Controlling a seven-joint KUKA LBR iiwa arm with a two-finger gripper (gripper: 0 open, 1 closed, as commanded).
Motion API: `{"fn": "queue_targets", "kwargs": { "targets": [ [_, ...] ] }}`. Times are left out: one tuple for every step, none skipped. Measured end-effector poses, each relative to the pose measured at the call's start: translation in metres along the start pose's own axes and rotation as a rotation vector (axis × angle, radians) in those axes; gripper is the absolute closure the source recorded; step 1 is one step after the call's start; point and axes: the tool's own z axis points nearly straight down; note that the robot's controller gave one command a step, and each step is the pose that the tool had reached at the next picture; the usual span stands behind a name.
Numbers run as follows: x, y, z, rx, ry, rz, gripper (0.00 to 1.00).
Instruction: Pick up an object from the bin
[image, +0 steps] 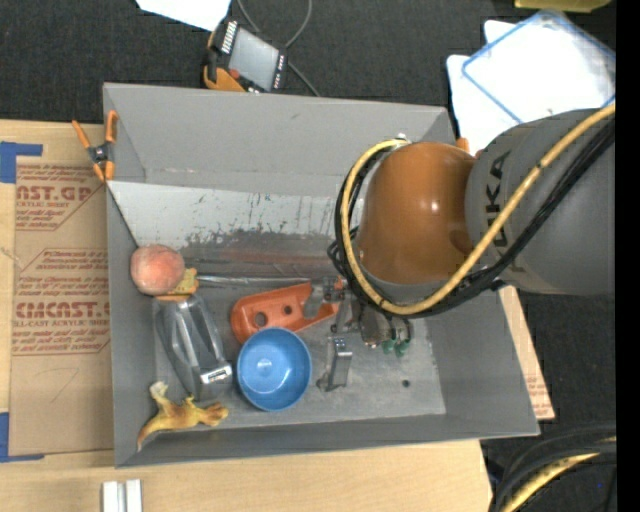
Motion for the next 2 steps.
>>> {"fn": "queue_targets", "kwargs": {
  "targets": [
    [0.000,0.000,0.000,0.000,0.000,0.000,0.00],
    [0.003,0.052,0.049,-0.002,0.004,-0.014,0.00]
  ]
}}
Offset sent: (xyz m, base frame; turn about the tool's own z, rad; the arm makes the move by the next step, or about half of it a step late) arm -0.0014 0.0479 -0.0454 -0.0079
